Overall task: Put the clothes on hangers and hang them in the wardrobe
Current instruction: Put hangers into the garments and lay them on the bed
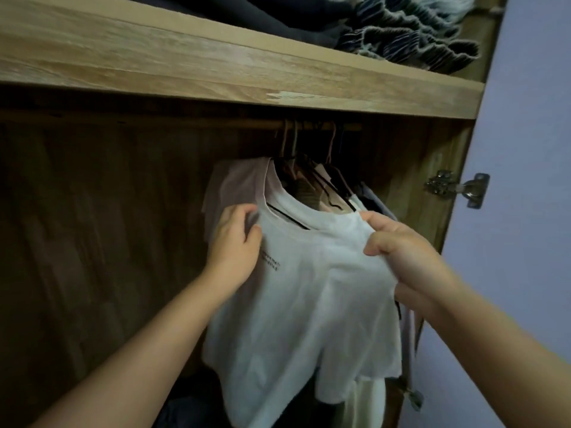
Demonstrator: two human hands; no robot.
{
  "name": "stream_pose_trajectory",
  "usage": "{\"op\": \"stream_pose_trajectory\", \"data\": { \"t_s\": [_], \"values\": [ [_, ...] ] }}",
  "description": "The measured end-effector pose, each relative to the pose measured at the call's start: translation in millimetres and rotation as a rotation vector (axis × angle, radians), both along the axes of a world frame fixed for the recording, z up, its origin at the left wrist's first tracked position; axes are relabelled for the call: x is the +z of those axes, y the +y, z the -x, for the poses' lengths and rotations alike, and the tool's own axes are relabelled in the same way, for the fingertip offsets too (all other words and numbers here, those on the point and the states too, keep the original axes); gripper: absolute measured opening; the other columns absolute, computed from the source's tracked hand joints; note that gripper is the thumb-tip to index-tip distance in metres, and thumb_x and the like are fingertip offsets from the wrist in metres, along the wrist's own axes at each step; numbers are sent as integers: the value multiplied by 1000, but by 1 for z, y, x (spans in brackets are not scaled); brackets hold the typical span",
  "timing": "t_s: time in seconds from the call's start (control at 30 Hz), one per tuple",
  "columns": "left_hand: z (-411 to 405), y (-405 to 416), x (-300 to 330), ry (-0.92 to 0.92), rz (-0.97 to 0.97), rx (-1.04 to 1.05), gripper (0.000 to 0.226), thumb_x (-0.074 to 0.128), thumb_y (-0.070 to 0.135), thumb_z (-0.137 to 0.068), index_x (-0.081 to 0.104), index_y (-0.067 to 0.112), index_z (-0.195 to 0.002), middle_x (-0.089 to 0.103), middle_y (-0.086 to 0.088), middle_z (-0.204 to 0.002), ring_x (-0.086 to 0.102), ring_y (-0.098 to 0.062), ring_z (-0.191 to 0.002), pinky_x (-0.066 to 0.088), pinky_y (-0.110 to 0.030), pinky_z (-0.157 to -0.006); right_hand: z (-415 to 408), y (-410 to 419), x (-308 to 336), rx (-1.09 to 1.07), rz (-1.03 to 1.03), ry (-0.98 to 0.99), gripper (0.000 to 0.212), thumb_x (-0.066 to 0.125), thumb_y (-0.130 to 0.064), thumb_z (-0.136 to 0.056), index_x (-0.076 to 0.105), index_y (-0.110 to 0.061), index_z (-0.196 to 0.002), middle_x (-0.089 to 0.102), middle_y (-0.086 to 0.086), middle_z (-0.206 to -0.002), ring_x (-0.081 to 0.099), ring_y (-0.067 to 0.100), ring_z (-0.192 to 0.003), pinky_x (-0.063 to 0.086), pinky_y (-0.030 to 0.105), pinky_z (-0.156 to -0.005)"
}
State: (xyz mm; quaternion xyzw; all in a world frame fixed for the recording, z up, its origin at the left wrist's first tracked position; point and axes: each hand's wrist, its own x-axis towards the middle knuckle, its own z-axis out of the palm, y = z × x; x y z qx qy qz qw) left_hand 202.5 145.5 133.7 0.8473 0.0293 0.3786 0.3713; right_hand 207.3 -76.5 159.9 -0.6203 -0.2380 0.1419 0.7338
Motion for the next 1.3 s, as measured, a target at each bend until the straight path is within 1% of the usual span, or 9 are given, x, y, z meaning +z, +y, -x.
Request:
{"op": "stream_pose_trajectory", "data": {
  "t_s": [0.13, 0.27, 0.33, 0.4, 0.47, 0.57, 0.83, 1.1, 1.3],
  "values": [
    [5, -37, -2, 3, 4, 40, 46, 46, 11, -93, 36, 7, -138, 36, -13, -142, 33, -27, -133, 26, -34, -110, 30, -71, -8, -43, 141, 1, 43, 41, 11, -62, 71, -17, -76, 70, 11, -80, 67, 23, -65, 52, 27, -49],
    [16, -81, -16, 71, -74, 15, 62, 42, 20, -97, 9, 16, -149, 11, -5, -156, 9, -21, -144, 12, -37, -117, 64, -136, -20, -104, 223, 4, 42, 42, 2, -50, 70, -13, -77, 66, 16, -78, 61, 25, -64, 52, 28, -53],
    [22, -100, -27, 96, -220, 10, 54, 36, 23, -98, 17, 16, -148, 17, -5, -156, 9, -21, -144, 6, -40, -117, 81, -167, -25, -124, 251, 17, 42, 41, 3, -50, 71, -14, -75, 67, 15, -78, 62, 24, -63, 52, 27, -54],
    [30, -118, -37, 114, -356, -18, 41, 33, 27, -99, 41, 13, -138, 42, -11, -142, 27, -24, -137, 7, -45, -115, 99, -196, -30, -139, 270, 32, 42, 41, 3, -50, 71, -15, -72, 67, 13, -74, 61, 21, -58, 50, 25, -53],
    [39, -137, -47, 114, -425, -88, 39, 33, 34, -97, 60, 8, -107, 63, -16, -106, 53, -32, -108, 31, -46, -101, 114, -223, -37, -163, 289, 43, 41, 41, 4, -50, 71, -13, -72, 66, 12, -71, 61, 19, -55, 50, 23, -49],
    [58, -168, -57, 157, -320, -236, 35, 48, 26, -94, 46, 7, -66, 50, -10, -60, 52, -33, -67, 35, -39, -61, 136, -260, -46, -260, 339, 33, 42, 43, 4, -50, 72, -11, -76, 69, 10, -68, 63, 17, -54, 51, 22, -49],
    [80, -252, -83, 59, -327, -301, 37, 47, 29, -95, 50, 7, -66, 50, -4, -56, 50, -26, -57, 42, -38, -56, 195, -330, -58, -604, 696, -134, 31, 53, 4, -85, 67, -19, -70, 63, -3, -66, 54, 7, -62, 45, 21, -63],
    [79, -316, -86, -93, -355, -704, 49, 41, 44, -84, 45, 4, -56, 37, -2, -44, 40, -28, -45, 30, -31, -46, 261, -359, -93, -1139, 809, -69, 28, 63, -19, -83, 57, -21, -56, 45, 0, -57, 38, 8, -55, 33, 26, -57],
    [103, -380, -106, -98, -325, -1023, 31, 49, 38, -82, 33, 35, -56, 33, 6, -43, 37, -10, -45, 34, -22, -49, 341, -368, -118, -1452, 852, 22, 30, 65, -17, -83, 54, -21, -55, 44, -7, -53, 38, 4, -53, 30, 21, -53]
  ]
}}
